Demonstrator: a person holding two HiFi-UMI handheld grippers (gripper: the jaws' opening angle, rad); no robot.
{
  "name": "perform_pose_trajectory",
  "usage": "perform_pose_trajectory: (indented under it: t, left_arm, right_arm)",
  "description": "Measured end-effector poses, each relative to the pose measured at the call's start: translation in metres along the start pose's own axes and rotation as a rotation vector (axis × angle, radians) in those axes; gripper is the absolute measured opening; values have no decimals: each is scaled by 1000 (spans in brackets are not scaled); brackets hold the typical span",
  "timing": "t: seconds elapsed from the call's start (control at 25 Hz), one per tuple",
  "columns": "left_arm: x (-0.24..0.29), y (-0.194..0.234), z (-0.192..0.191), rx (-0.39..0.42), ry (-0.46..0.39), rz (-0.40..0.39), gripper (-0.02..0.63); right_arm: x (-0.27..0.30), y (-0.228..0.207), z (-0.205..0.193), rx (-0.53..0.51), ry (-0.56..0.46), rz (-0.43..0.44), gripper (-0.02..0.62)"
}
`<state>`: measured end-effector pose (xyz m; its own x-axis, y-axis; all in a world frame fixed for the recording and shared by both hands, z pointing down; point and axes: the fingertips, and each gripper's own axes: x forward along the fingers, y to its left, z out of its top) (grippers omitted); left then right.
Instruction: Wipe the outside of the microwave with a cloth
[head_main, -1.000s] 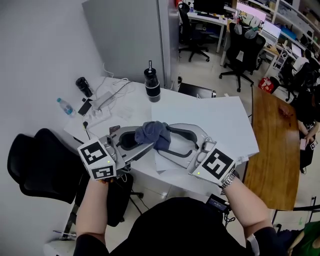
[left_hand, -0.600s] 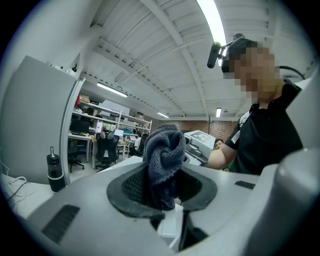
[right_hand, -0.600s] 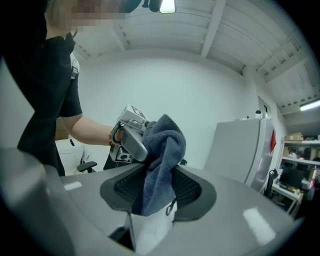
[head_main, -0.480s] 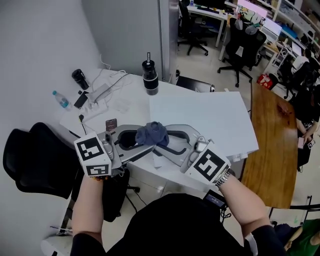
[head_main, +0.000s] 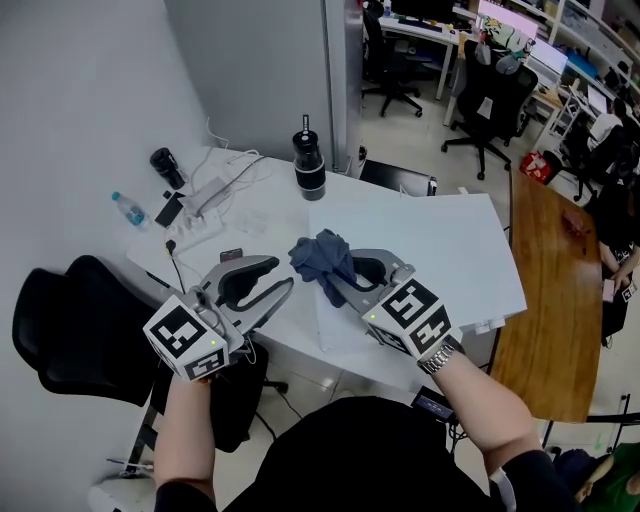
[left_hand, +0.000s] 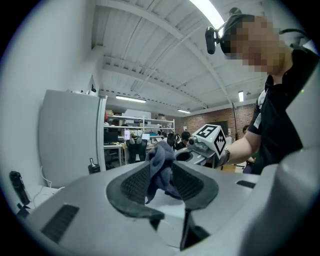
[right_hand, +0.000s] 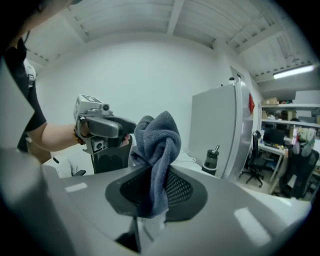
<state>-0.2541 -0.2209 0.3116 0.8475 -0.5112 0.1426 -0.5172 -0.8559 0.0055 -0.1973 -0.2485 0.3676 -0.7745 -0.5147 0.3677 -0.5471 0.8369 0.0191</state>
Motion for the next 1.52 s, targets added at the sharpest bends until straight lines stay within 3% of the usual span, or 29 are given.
perform_pose_trajectory:
  t: [0.2, 0.4, 0.84, 1.52]
  left_arm:
    - [-12, 5, 1, -7, -54, 81, 51]
    - [-11, 0, -4, -30, -71, 85, 31]
    - [3, -21, 8, -8, -124, 94, 5]
    - [51, -61, 29, 9, -136, 107, 5]
  right_arm:
    - [27, -5, -33, 74, 169, -39, 71]
    - [41, -15, -51, 9, 286, -101, 71]
    - [25, -35, -59, 16, 307, -155, 69]
    - [-63, -117, -94, 35, 353, -277, 69]
